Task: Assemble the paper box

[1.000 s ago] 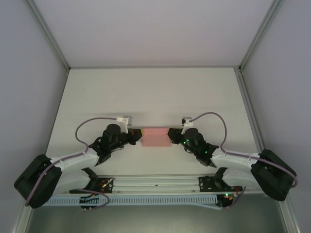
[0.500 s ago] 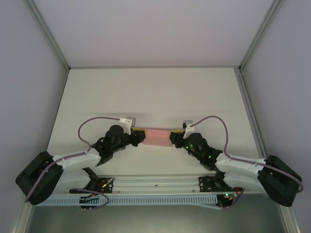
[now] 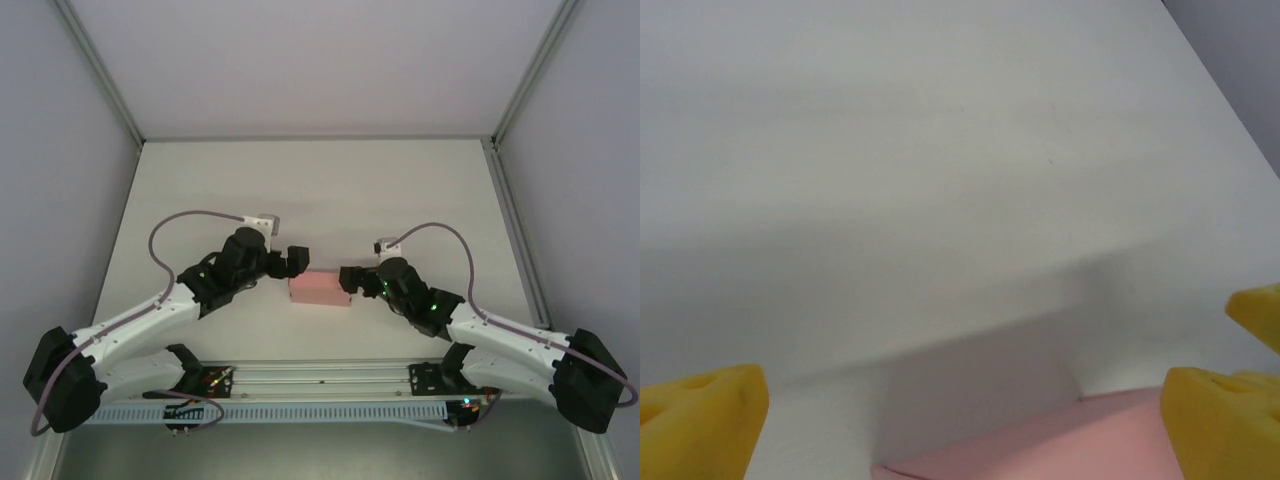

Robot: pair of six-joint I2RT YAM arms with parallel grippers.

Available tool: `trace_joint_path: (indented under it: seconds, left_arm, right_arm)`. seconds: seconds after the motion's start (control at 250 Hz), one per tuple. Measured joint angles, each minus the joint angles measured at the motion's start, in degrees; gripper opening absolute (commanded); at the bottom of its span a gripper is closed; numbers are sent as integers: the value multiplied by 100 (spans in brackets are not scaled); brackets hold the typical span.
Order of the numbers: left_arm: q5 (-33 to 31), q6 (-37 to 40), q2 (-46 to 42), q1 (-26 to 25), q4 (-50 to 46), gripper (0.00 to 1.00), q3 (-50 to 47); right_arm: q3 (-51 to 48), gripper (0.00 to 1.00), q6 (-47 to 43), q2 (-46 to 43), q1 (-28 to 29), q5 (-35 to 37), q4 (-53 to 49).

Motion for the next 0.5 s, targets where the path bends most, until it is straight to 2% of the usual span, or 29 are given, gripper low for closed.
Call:
trace_joint_path:
  seconds: [0.088, 0.188, 0.371, 0.499]
  left_arm:
    - [-214, 0, 31, 326, -334, 100, 352]
    - [-299, 9, 76, 964, -527, 100, 485]
    - [-313, 199, 313, 1993, -662, 100, 492]
    - [-216, 352, 448, 2435, -673, 100, 494]
  right_arm:
    - [382, 100, -433, 2, -83, -236, -201]
    - [949, 100, -1248, 162, -138, -813, -533]
    - [2288, 100, -3622, 1244, -107, -2371, -1749]
    - [3036, 100, -5066, 2103, 83, -2612, -2809]
